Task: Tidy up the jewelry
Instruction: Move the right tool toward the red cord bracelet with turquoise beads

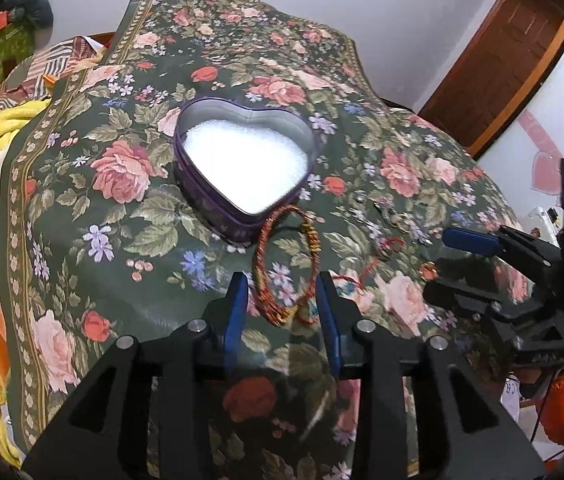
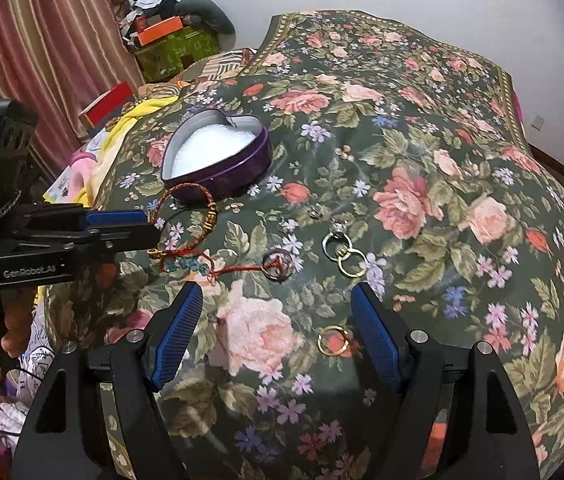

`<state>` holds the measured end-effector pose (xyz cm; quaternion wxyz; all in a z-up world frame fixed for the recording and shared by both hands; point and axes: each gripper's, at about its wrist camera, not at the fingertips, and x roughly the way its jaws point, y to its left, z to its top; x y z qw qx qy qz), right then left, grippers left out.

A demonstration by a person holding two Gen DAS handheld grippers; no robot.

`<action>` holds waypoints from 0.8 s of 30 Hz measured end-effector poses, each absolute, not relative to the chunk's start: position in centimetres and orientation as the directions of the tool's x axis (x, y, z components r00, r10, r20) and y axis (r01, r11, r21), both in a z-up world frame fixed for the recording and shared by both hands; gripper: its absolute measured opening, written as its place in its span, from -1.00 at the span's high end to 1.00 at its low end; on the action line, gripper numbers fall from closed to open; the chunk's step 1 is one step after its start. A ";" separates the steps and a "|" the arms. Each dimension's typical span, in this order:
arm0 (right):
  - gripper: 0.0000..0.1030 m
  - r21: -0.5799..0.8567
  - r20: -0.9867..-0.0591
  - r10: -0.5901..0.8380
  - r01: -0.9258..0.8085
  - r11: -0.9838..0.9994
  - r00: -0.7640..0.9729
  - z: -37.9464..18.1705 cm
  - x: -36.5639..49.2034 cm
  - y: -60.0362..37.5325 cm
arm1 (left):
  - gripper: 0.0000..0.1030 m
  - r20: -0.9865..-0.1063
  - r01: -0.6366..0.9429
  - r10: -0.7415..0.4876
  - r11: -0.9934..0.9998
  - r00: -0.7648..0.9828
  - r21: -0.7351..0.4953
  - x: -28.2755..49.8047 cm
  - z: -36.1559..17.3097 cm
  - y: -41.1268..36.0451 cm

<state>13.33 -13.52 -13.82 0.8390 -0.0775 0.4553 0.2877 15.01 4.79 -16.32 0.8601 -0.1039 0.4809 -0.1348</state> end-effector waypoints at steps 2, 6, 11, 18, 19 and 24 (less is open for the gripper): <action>-0.42 0.132 -0.811 0.413 -0.557 0.820 0.415 -14.0 13.4 -13.3 | 0.34 -0.805 0.119 -0.325 0.944 0.496 -0.307 15.6 -16.7 5.0; -0.36 0.135 -0.819 0.407 -0.554 0.821 0.405 -14.3 13.7 -13.3 | 0.34 -0.805 0.107 -0.325 0.943 0.495 -0.315 16.7 -17.3 5.3; -0.27 0.151 -0.828 0.399 -0.529 0.835 0.394 -14.7 14.3 -13.9 | 0.92 -0.798 0.150 -0.341 0.940 0.496 -0.308 17.0 -16.8 4.3; -0.18 0.153 -0.832 0.397 -0.526 0.836 0.389 -14.7 14.6 -14.0 | 0.95 -0.721 0.203 -0.362 0.932 0.591 -0.301 15.4 -12.4 3.9; -0.18 0.155 -0.831 0.400 -0.529 0.834 0.387 -14.6 14.7 -14.0 | 0.95 -0.713 0.206 -0.360 0.932 0.602 -0.297 15.1 -11.9 4.0; -0.18 0.161 -0.824 0.421 -0.554 0.817 0.380 -14.0 14.3 -13.4 | 0.95 -0.682 0.198 -0.340 0.939 0.648 -0.279 14.1 -9.7 4.7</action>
